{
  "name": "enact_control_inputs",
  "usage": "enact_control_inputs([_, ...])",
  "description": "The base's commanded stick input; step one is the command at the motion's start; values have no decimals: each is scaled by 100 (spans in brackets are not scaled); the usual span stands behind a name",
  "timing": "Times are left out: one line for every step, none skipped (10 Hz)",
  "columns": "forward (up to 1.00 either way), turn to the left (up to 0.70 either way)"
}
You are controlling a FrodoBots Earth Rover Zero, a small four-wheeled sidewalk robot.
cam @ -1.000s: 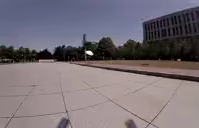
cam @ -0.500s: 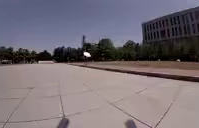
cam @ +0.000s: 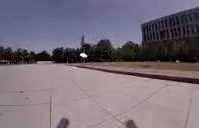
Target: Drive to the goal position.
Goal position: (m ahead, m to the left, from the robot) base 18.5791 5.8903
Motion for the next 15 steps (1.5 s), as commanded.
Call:
enact_control_inputs([100,0])
enact_control_inputs([100,0])
enact_control_inputs([100,0])
enact_control_inputs([100,0])
enact_control_inputs([100,4])
enact_control_inputs([100,40])
enact_control_inputs([100,36])
enact_control_inputs([100,0])
enact_control_inputs([100,0])
enact_control_inputs([100,0])
enact_control_inputs([100,0])
enact_control_inputs([100,0])
enact_control_inputs([100,0])
enact_control_inputs([100,0])
enact_control_inputs([100,0])
